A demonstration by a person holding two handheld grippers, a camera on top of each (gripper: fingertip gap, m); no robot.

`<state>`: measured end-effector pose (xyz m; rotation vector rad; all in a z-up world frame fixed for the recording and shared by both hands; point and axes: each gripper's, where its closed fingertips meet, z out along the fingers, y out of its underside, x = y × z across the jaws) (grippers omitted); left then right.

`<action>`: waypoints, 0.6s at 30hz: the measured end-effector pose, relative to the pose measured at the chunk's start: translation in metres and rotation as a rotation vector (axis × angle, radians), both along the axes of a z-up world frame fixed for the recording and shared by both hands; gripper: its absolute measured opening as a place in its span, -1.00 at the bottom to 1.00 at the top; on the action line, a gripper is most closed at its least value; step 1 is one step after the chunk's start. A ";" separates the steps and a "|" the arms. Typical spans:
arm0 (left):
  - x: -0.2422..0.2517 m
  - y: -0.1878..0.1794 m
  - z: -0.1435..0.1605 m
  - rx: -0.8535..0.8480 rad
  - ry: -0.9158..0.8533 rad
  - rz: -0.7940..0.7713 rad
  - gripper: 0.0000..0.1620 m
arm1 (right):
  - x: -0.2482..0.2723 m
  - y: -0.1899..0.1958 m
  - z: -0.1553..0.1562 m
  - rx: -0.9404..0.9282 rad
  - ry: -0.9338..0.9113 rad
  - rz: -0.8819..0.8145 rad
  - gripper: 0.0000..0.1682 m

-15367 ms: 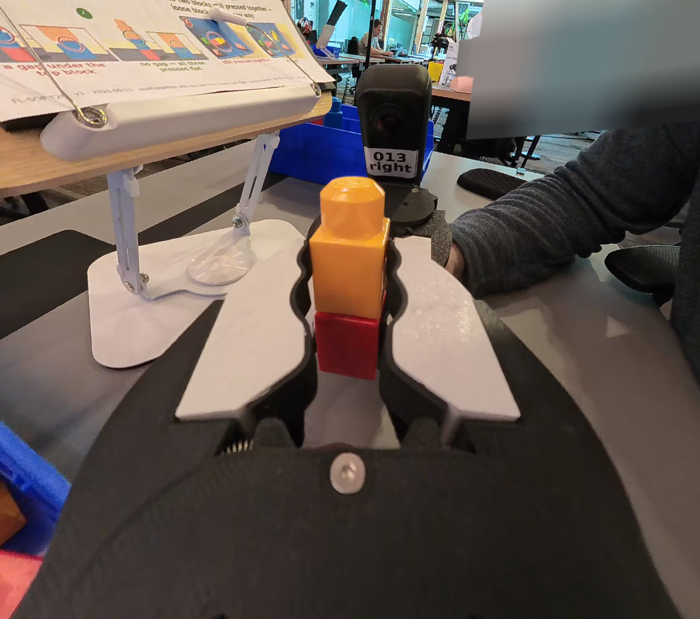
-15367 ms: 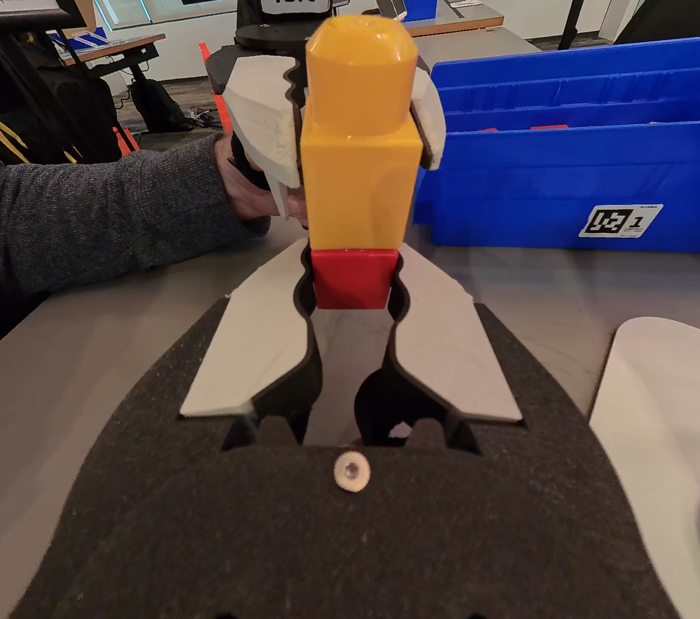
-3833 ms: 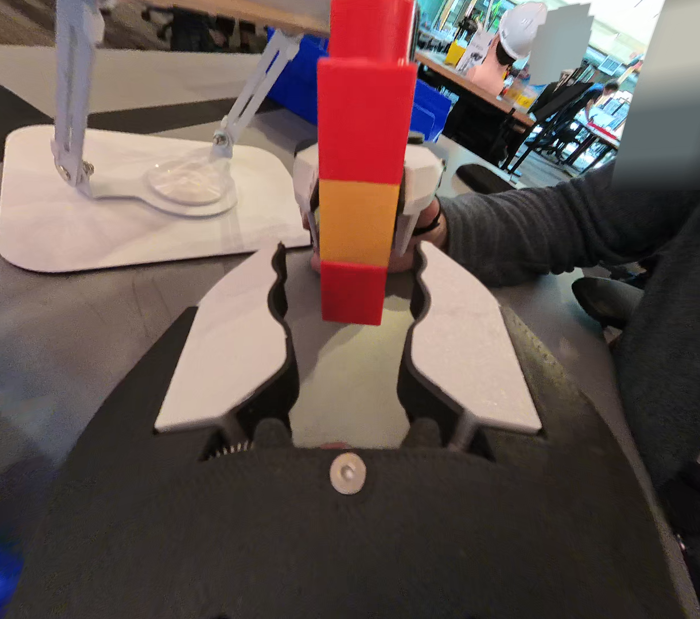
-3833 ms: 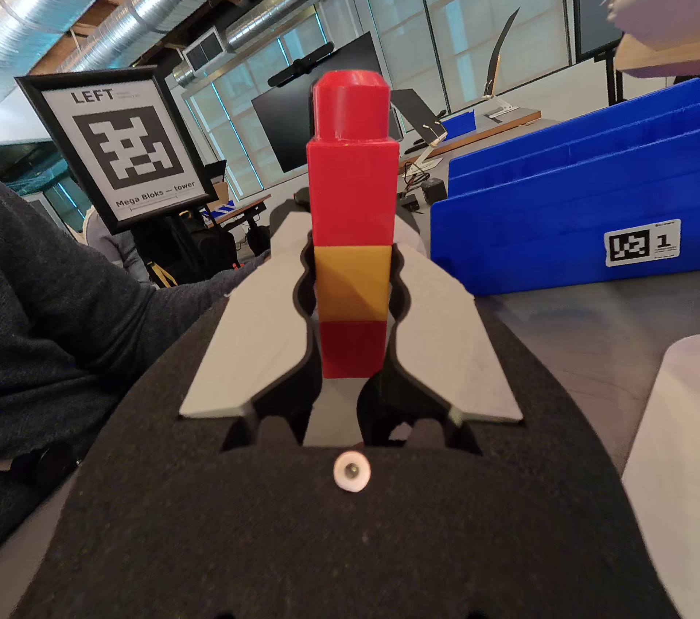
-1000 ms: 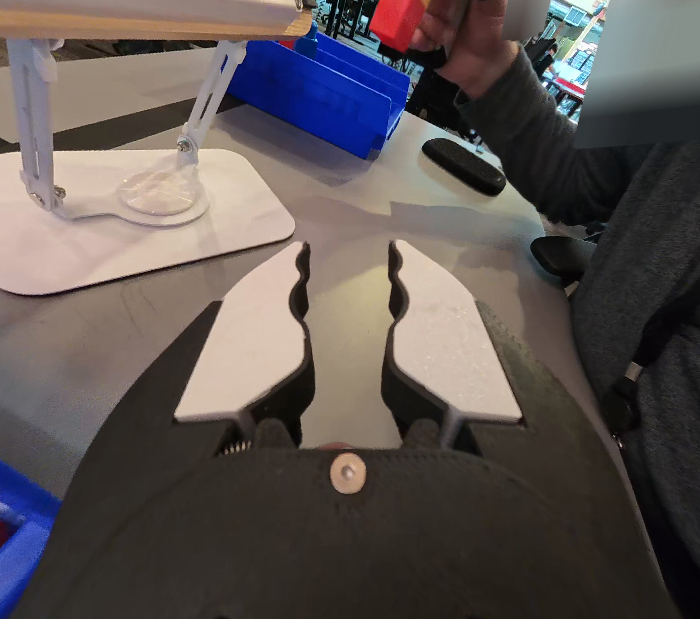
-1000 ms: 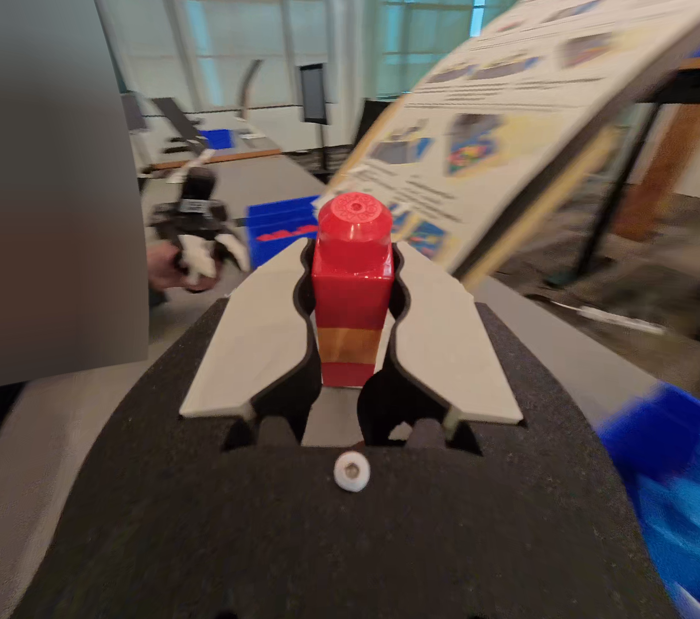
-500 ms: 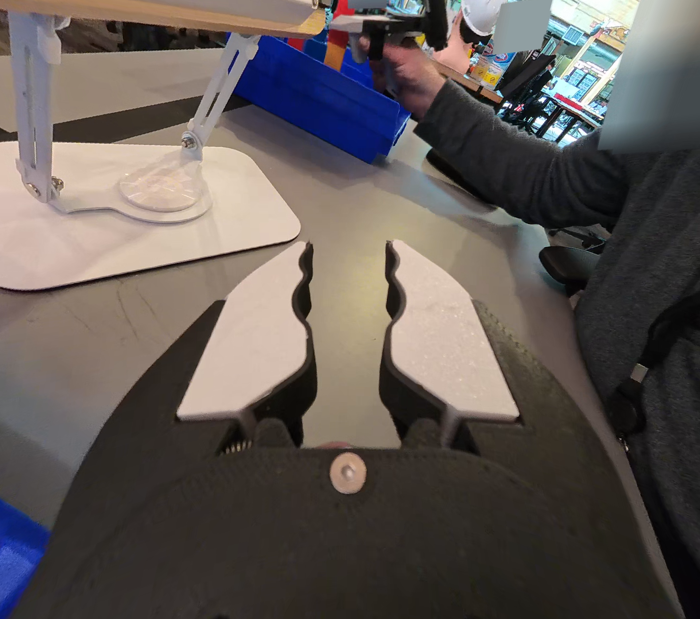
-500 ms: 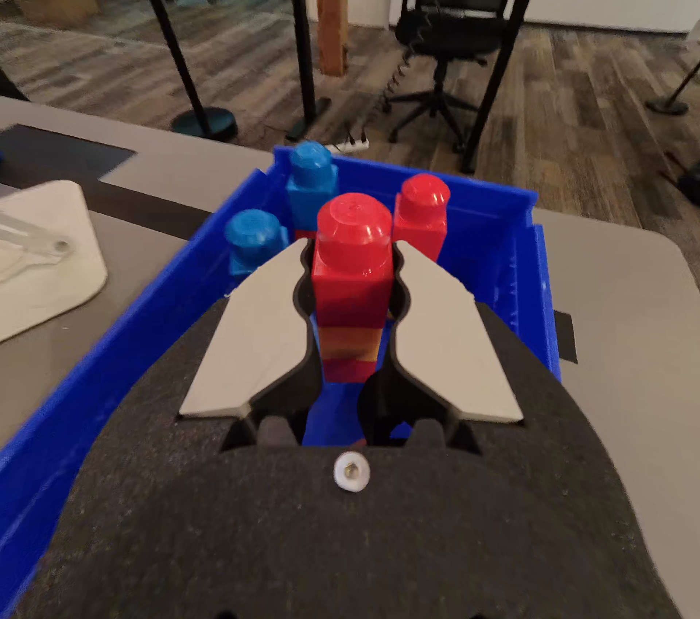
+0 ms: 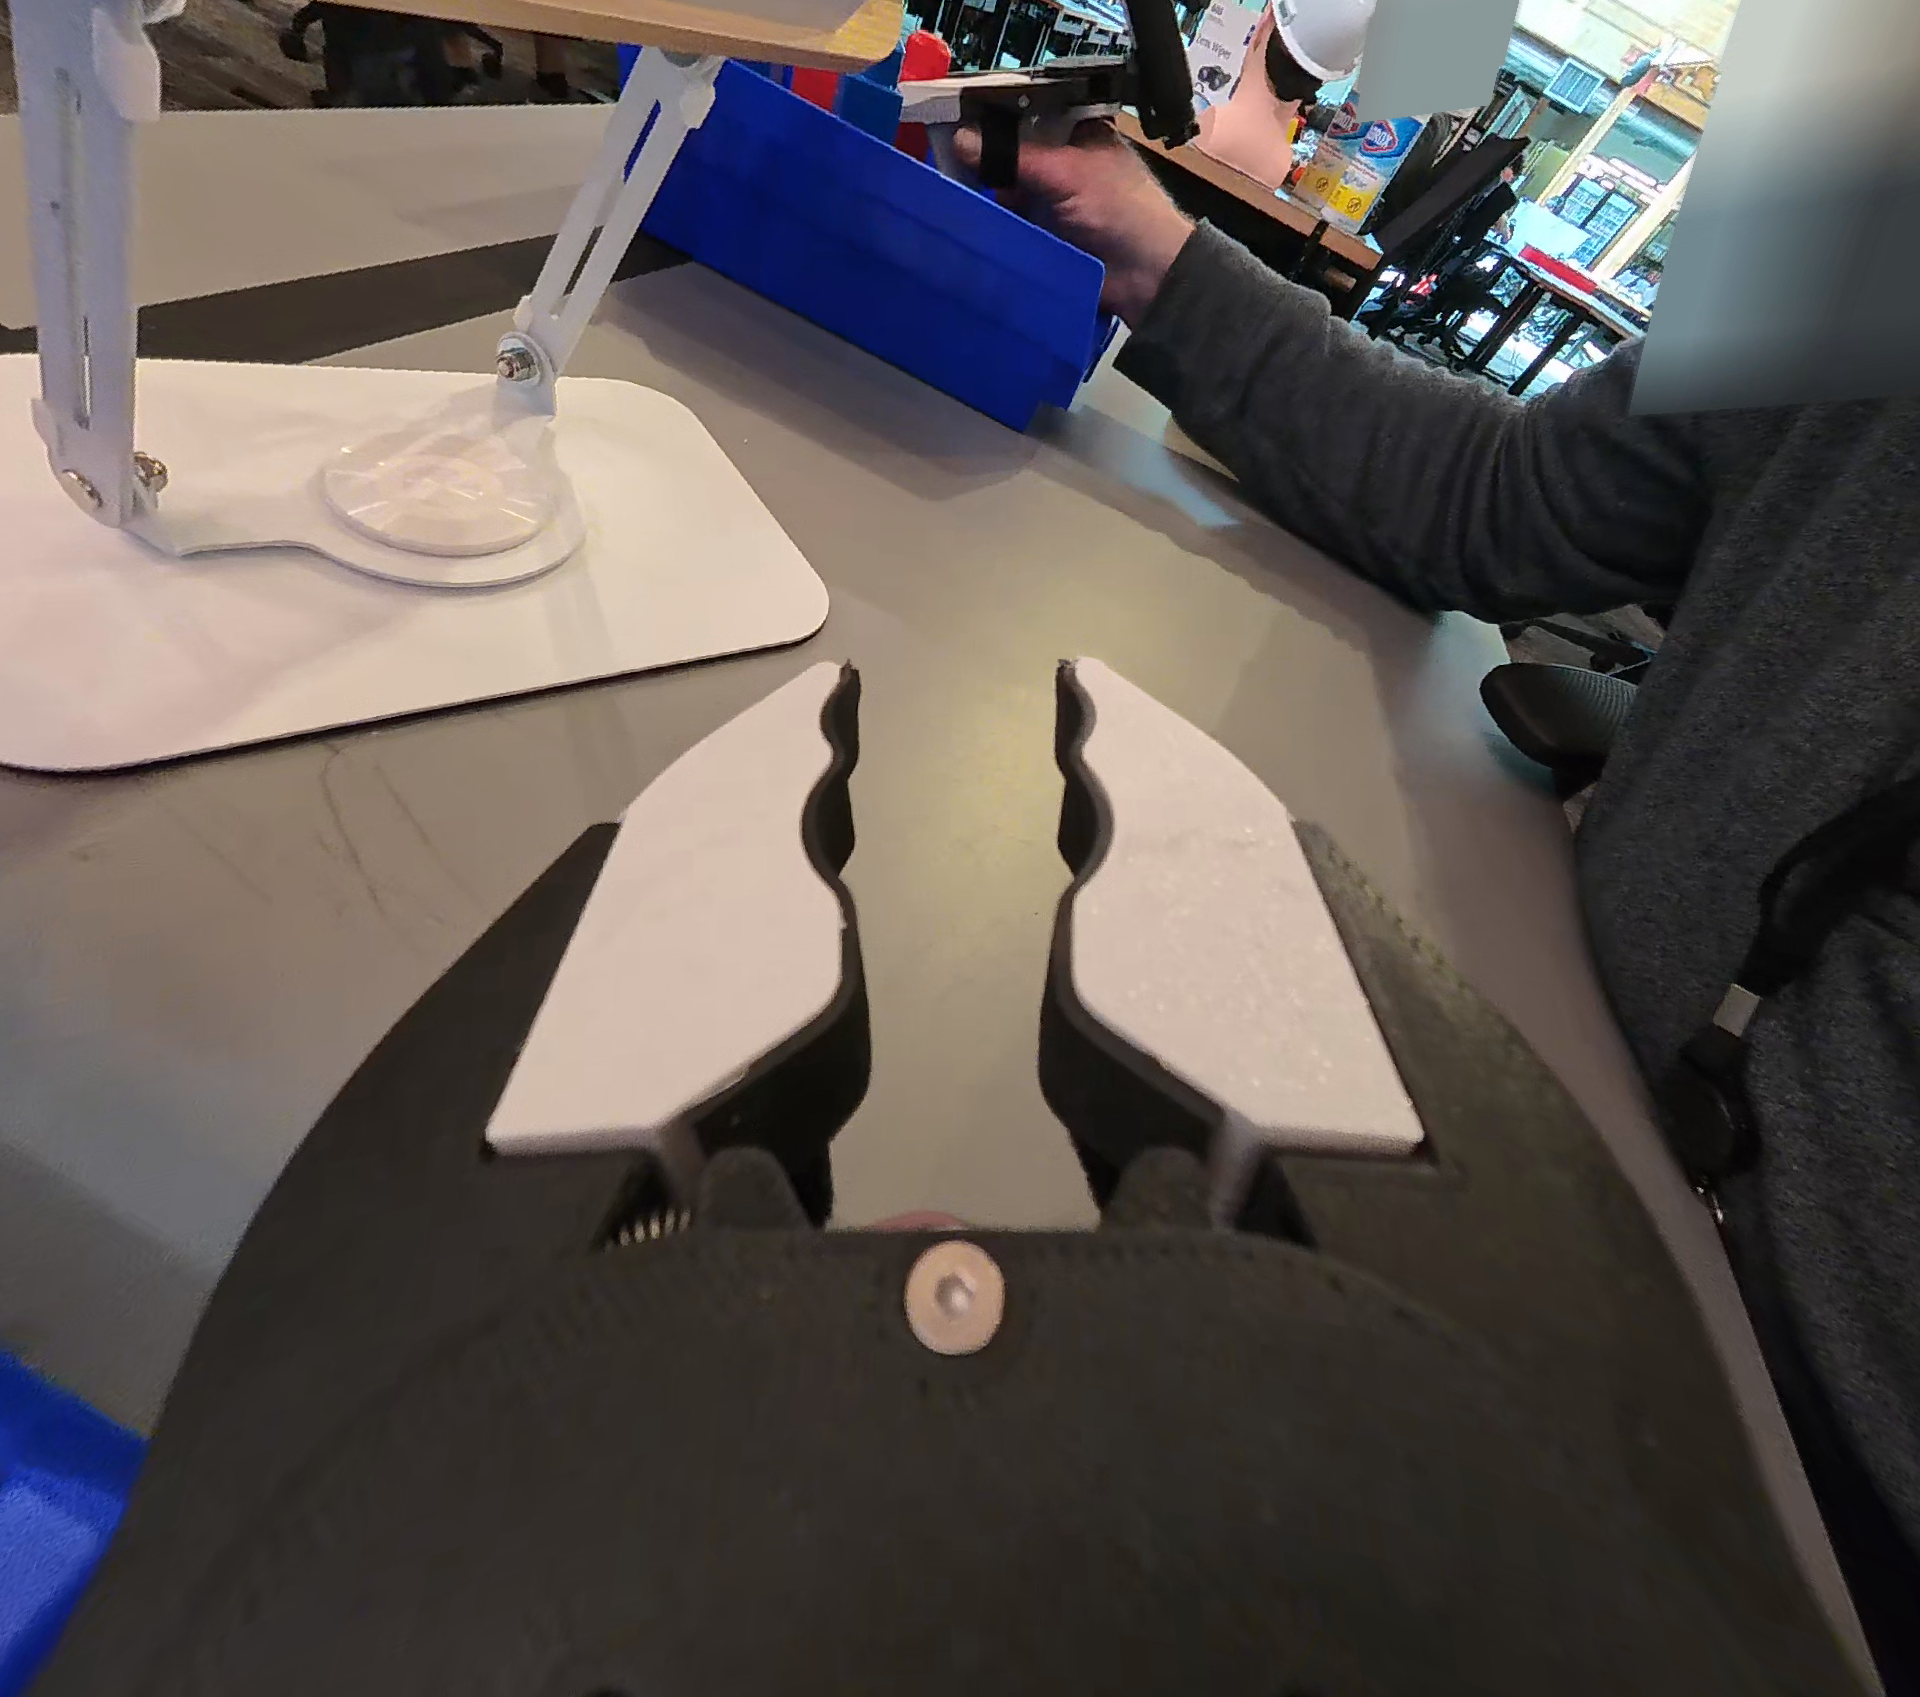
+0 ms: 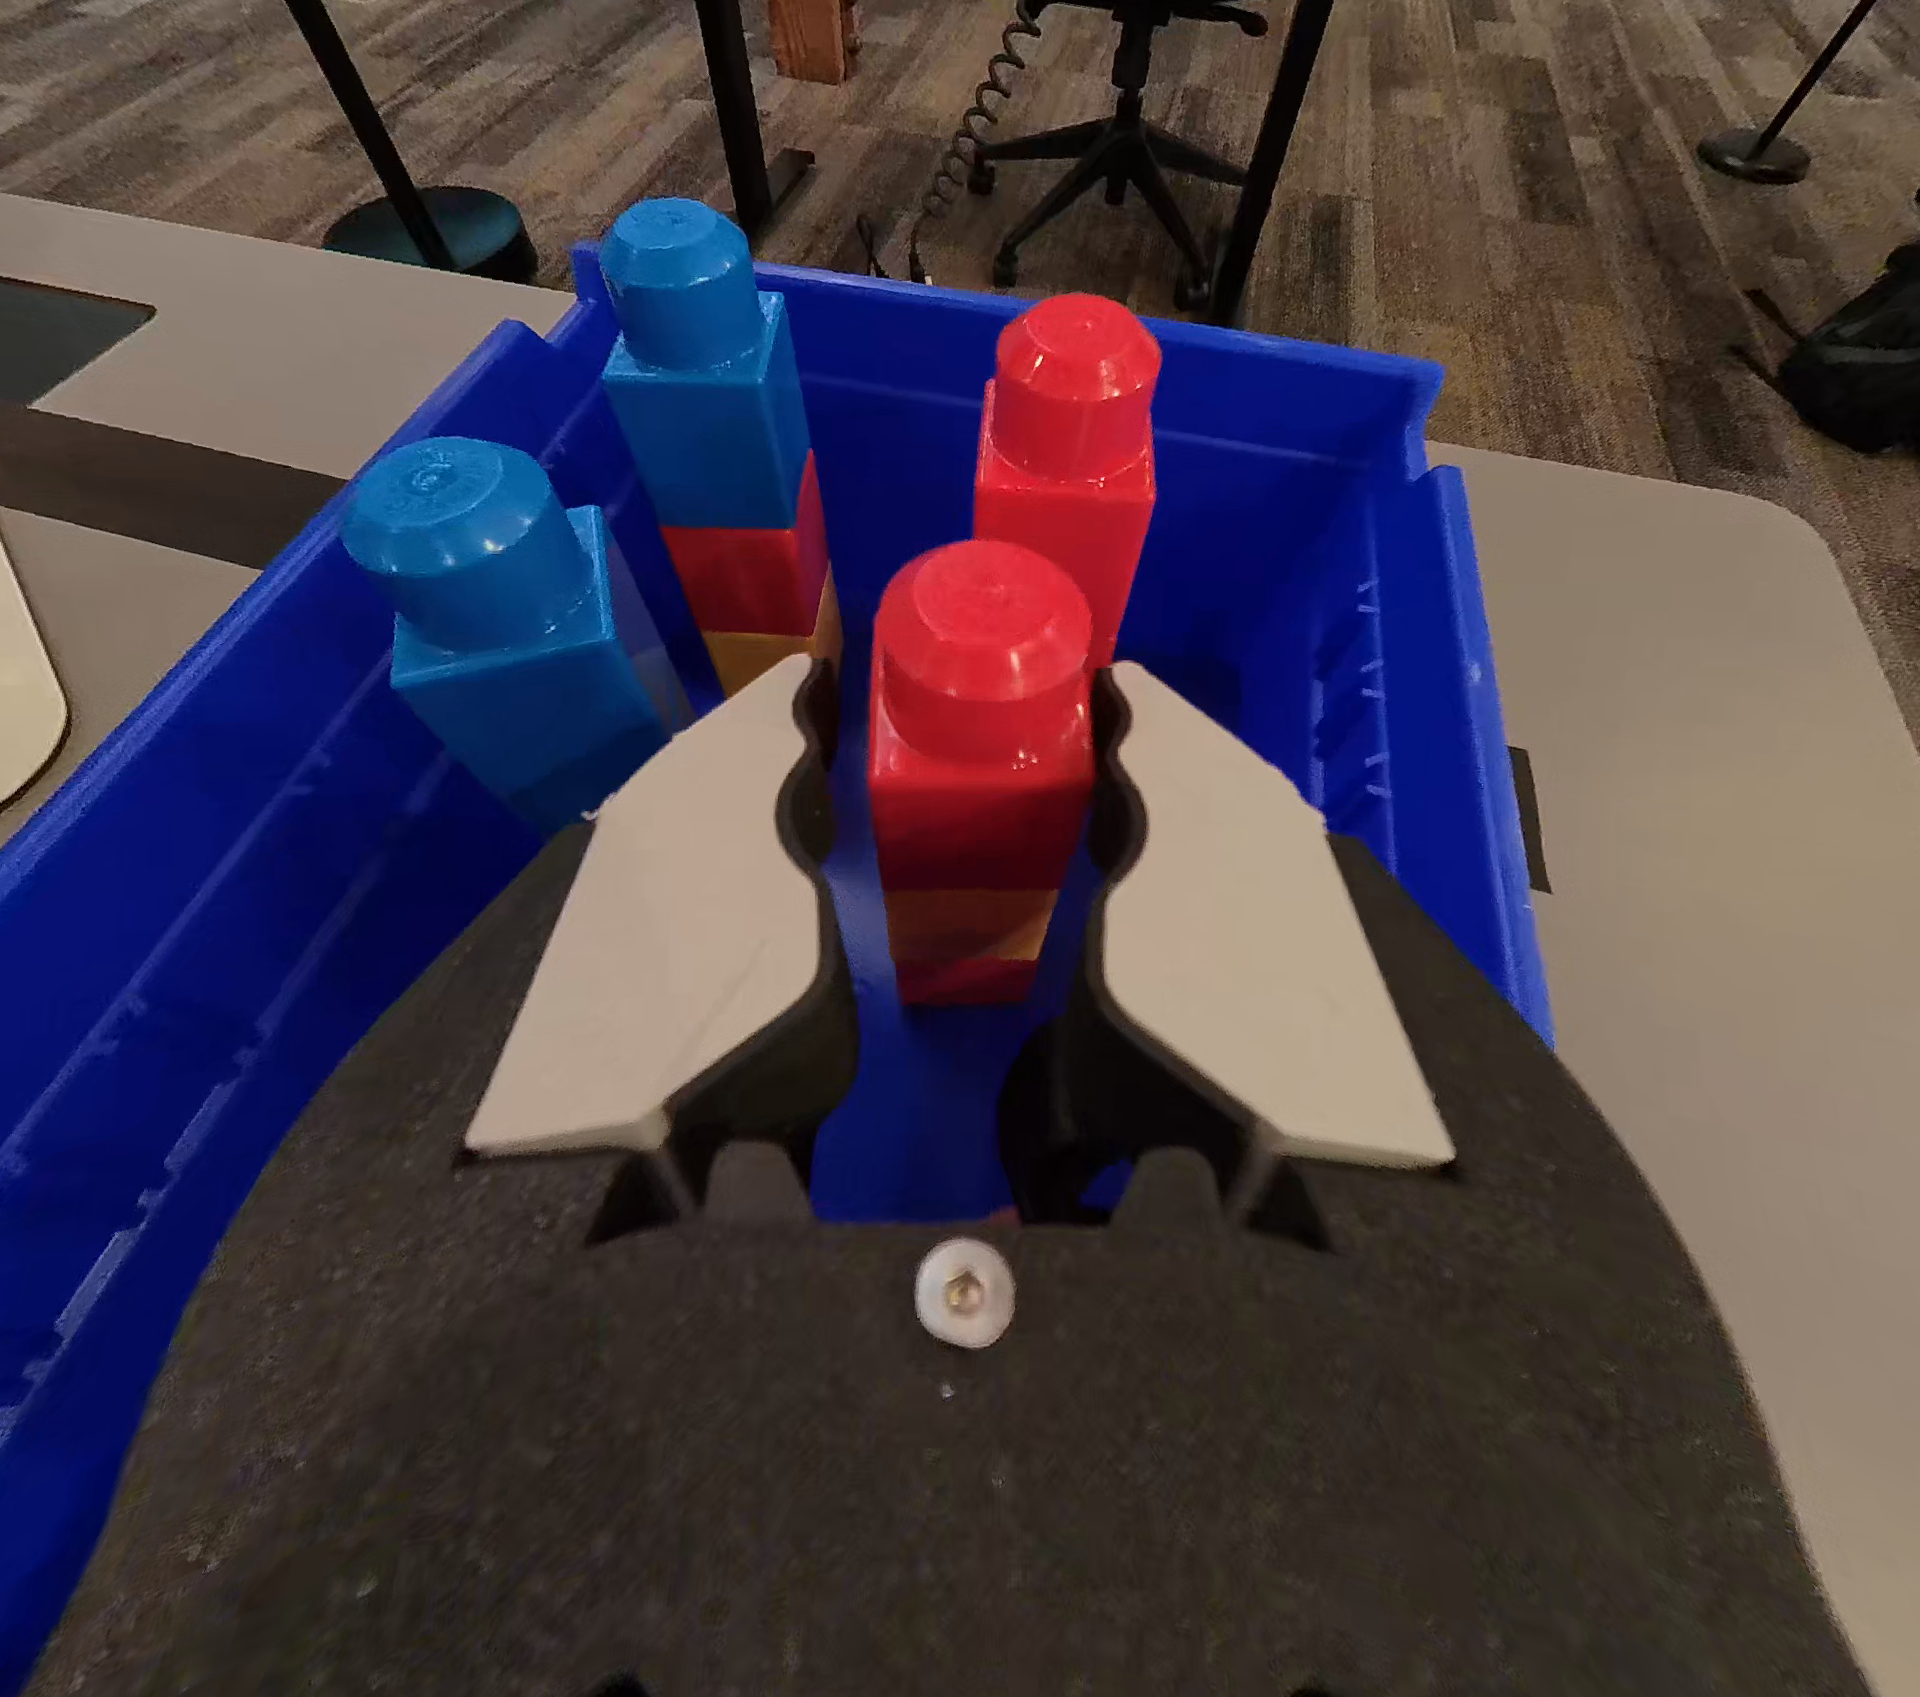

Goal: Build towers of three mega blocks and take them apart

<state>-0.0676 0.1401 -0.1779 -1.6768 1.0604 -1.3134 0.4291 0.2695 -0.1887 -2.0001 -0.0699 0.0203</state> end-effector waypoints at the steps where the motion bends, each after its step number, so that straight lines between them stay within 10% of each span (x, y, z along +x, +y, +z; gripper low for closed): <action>1: 0.000 0.000 0.000 0.000 -0.001 -0.002 -0.56 | 0.000 -0.001 0.002 0.005 -0.005 -0.002 -0.45; 10: 0.000 0.000 0.002 0.010 -0.006 0.005 -0.57 | -0.024 -0.033 0.061 0.134 -0.060 0.020 -0.35; 18: 0.007 0.000 0.001 0.058 0.017 0.022 -0.84 | -0.184 -0.102 0.135 0.340 -0.163 0.417 -0.76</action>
